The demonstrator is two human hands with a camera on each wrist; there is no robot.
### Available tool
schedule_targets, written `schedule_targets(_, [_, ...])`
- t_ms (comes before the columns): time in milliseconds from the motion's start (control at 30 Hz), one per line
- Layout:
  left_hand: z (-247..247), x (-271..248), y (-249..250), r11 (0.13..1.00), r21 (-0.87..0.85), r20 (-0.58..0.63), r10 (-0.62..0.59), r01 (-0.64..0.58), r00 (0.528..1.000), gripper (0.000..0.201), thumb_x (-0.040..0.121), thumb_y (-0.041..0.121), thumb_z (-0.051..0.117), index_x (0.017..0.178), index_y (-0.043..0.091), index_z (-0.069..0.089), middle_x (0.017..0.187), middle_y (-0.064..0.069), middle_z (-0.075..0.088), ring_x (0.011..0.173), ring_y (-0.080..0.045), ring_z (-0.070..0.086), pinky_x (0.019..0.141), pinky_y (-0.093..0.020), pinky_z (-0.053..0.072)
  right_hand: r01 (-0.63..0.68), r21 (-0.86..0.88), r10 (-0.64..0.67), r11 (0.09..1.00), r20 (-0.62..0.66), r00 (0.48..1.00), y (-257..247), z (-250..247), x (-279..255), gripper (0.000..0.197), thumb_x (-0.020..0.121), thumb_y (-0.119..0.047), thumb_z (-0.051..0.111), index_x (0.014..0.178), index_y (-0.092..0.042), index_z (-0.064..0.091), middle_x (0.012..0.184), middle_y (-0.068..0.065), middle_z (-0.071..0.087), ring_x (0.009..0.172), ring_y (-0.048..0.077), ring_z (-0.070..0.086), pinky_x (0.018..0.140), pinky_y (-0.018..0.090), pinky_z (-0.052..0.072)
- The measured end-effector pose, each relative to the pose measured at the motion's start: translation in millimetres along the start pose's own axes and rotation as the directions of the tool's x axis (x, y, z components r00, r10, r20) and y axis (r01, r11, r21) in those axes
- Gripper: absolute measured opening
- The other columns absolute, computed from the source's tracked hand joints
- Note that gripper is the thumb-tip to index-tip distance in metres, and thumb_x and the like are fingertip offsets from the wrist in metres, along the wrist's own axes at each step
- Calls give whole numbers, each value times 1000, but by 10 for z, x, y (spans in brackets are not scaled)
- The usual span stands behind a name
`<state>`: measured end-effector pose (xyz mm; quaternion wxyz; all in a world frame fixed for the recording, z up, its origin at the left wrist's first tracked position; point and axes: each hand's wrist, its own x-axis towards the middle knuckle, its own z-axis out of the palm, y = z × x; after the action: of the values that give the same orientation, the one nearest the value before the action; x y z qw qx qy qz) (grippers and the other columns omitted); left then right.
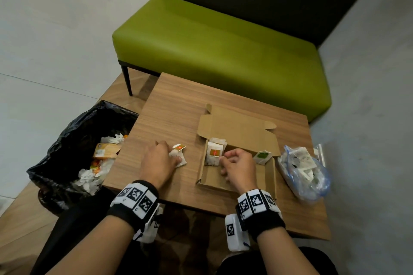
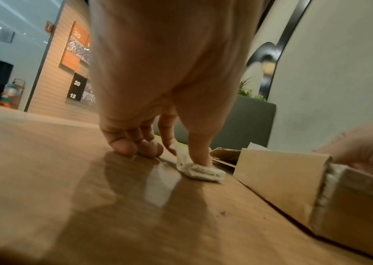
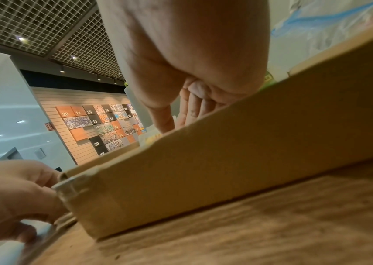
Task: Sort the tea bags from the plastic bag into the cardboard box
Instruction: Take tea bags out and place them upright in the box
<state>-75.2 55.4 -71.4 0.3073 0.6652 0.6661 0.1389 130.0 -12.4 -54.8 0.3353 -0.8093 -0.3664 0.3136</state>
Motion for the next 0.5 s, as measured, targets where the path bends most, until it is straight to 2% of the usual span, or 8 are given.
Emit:
schedule_targets(67, [-16, -6, 1, 998, -59, -4, -11, 11, 1000, 27, 78, 31, 79, 94, 21, 60, 103, -3, 59, 105, -25, 55, 91, -44, 47, 6, -1, -6, 1000, -15, 1000, 9, -27, -19, 7, 89, -24, 70, 86, -24, 64, 72, -2, 72, 64, 13, 70, 68, 44, 62])
schedule_targets(167, [-60, -36, 1, 991, -125, 27, -34, 37, 999, 22, 79, 26, 77, 77, 25, 55, 83, 4, 64, 88, -21, 61, 86, -46, 50, 37, -9, -37, 999, -54, 998, 20, -58, -36, 7, 89, -30, 69, 84, -30, 64, 77, -4, 71, 72, 15, 70, 67, 48, 61])
schedule_targets(267, [-134, -79, 7, 962, -272, 28, 8, 0, 1000, 19, 80, 22, 76, 73, 20, 58, 72, 4, 65, 73, -20, 61, 71, -38, 50, 111, 2, -110, 994, -128, 986, -30, -110, -108, 6, 87, -28, 70, 83, -30, 65, 79, -8, 69, 76, 11, 68, 69, 44, 61])
schedule_targets(333, [-225, -118, 32, 915, -400, 21, 60, -47, 998, 19, 81, 18, 78, 75, 20, 60, 70, 4, 65, 68, -14, 60, 61, -29, 45, 188, 36, -182, 981, -137, 974, -110, -149, -206, 9, 87, -23, 71, 87, -30, 66, 79, -9, 69, 74, 5, 65, 71, 36, 61])
schedule_targets(400, [-356, -184, 93, 868, -481, -1, 136, -119, 991, 18, 81, 13, 78, 79, 19, 62, 74, 3, 67, 68, -6, 61, 61, -18, 45, 283, 117, -276, 952, -74, 958, -224, -172, -334, 17, 86, -16, 71, 93, -31, 67, 78, -7, 69, 65, 5, 62, 67, 31, 60])
schedule_targets(500, [-605, -322, 275, 778, -586, -42, 251, -227, 967, 14, 81, 5, 78, 86, 10, 66, 80, -3, 71, 65, 2, 62, 60, -10, 47, 358, 175, -378, 917, 99, 921, -425, -208, -520, 33, 84, -13, 73, 107, -35, 66, 86, -7, 69, 61, 14, 59, 63, 31, 56])
